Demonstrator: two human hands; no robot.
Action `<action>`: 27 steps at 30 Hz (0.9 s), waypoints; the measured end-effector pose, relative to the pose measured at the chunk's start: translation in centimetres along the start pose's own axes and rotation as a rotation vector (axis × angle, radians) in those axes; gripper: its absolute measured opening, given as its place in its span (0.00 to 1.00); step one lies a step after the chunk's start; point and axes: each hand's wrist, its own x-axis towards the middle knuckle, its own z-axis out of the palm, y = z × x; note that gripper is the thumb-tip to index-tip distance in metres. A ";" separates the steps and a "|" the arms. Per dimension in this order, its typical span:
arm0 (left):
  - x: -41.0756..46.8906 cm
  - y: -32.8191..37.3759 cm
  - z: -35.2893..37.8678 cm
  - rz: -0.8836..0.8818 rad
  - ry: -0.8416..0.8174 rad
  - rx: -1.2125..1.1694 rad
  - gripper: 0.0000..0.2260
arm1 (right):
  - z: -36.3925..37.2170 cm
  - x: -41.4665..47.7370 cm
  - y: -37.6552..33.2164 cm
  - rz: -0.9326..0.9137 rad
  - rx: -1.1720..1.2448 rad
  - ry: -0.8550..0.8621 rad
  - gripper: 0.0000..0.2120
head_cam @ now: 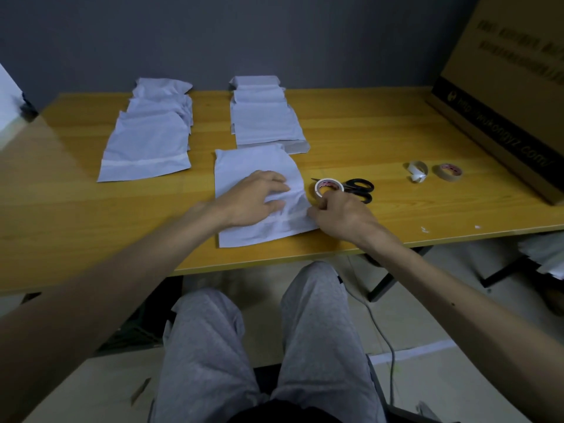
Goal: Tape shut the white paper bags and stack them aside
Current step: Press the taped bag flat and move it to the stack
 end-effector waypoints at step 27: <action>-6.7 -5.8 -1.0 -0.176 -0.092 -0.066 0.23 | 3.5 3.0 -3.8 -0.574 -0.286 -0.089 0.27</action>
